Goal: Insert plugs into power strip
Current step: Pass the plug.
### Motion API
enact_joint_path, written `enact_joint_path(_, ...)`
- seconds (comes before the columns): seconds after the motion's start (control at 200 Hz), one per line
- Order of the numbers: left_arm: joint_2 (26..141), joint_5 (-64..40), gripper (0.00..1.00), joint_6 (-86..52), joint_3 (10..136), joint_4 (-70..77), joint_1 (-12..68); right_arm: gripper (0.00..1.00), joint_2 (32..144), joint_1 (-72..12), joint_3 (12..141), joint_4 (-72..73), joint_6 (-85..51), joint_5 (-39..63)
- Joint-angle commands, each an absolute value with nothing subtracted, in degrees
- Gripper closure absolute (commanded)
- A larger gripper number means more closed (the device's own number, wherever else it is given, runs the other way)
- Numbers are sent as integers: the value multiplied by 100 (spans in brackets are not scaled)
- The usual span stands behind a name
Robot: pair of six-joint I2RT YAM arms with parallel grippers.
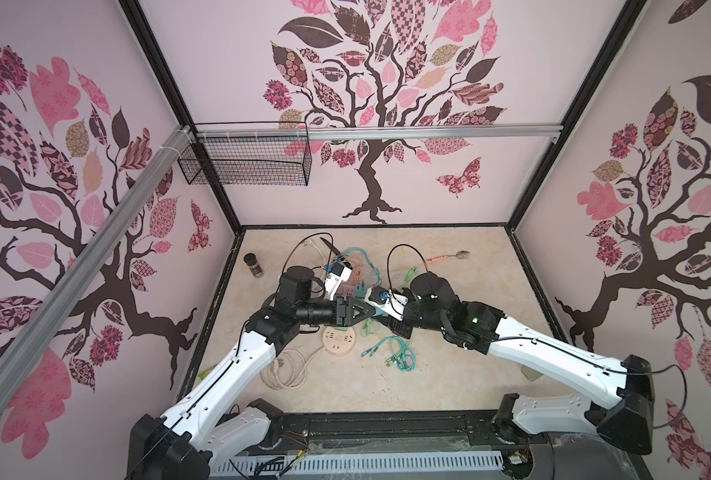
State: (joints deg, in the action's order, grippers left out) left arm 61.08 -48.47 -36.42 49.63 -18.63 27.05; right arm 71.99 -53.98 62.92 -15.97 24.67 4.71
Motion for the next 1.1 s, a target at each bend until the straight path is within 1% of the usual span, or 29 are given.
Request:
enact_joint_path(0.0, 6107, -4807, 45, -3452, 5184, -1923, 2725, 77, 7334, -5467, 6543, -1559, 2555, 492)
enact_joint_path(0.225, 6117, -4746, 55, -3428, 5195, -1934, 2733, 77, 7468, -5495, 6569, -1657, 2653, 431)
enact_joint_path(0.375, 6117, -4685, 56, -3432, 5206, -1947, 2730, 77, 7497, -5509, 6507, -1709, 2698, 335)
enact_joint_path(0.445, 6115, -4693, 59, -3429, 5205, -1942, 2733, 77, 7487, -5511, 6483, -1724, 2708, 308)
enact_joint_path(0.665, 6152, -4661, 77, -3454, 5207, -1934, 2732, 75, 7427, -5515, 6394, -1692, 2718, 274)
enact_joint_path(0.75, 6152, -4641, 83, -3463, 5207, -1926, 2731, 69, 7404, -5511, 6357, -1647, 2701, 214)
enact_joint_path(0.88, 6139, -4582, 89, -3479, 5203, -1899, 2733, 57, 7283, -5511, 6304, -1597, 2408, 10)
enact_joint_path(1.03, 6075, -4437, 95, -3472, 5220, -1863, 2729, 49, 6895, -5503, 6074, -1463, 1907, -101)
enact_joint_path(1.095, 6036, -4342, 98, -3452, 5219, -1857, 2727, 42, 6656, -5503, 5893, -1284, 1665, -207)
